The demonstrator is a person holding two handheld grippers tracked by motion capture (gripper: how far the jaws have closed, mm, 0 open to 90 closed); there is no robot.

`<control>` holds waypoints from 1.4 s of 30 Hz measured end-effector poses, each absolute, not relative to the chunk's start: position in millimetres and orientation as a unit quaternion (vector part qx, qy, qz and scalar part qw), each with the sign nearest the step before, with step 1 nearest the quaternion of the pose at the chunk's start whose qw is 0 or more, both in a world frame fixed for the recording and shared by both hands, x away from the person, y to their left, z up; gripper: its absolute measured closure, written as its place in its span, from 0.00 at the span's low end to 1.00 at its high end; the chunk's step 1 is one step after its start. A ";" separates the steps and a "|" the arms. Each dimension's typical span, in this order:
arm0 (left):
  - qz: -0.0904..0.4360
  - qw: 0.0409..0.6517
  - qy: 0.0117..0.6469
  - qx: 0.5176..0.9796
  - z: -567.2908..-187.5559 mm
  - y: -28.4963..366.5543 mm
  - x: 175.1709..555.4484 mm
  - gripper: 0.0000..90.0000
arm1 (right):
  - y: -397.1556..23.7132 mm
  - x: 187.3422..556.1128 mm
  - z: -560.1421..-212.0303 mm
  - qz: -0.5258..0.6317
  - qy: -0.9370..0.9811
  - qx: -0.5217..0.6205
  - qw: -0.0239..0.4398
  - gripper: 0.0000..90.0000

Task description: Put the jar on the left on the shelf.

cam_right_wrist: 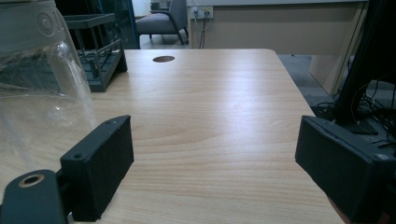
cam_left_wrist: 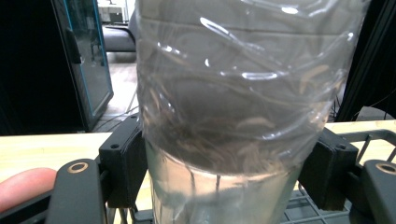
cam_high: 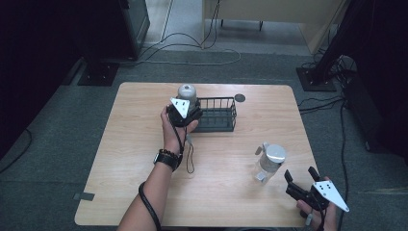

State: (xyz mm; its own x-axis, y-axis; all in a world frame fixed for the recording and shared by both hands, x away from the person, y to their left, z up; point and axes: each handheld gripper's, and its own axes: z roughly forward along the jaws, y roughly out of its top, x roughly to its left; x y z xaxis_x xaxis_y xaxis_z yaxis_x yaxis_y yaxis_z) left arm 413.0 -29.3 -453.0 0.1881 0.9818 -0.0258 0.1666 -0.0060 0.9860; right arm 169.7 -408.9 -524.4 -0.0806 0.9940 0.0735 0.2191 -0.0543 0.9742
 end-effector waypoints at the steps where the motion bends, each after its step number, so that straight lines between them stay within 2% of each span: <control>1: 0.403 0.505 0.493 0.582 -453.1 -29.3 412.9 0.30 | -408.9 169.7 -524.4 0.480 0.557 0.545 0.403 0.12; 8: 0.396 0.514 0.490 0.582 -455.6 -25.3 411.9 0.21 | -409.2 169.8 -524.4 0.481 0.556 0.545 0.403 0.12; 10: 0.382 0.522 0.485 0.589 -456.6 -24.2 411.9 0.07 | -409.4 169.9 -524.4 0.481 0.556 0.545 0.403 0.12; 13: 0.373 0.526 0.481 0.595 -458.8 -24.9 411.5 0.02 | -409.4 169.8 -524.4 0.481 0.556 0.546 0.403 0.12; 24: 0.368 0.531 0.482 0.591 -461.7 -21.7 403.7 0.02 | -409.3 169.9 -524.4 0.481 0.556 0.545 0.403 0.12; 42: 0.369 0.541 0.478 0.585 -466.8 3.1 367.6 0.02 | -407.5 169.8 -524.3 0.475 0.559 0.543 0.408 0.11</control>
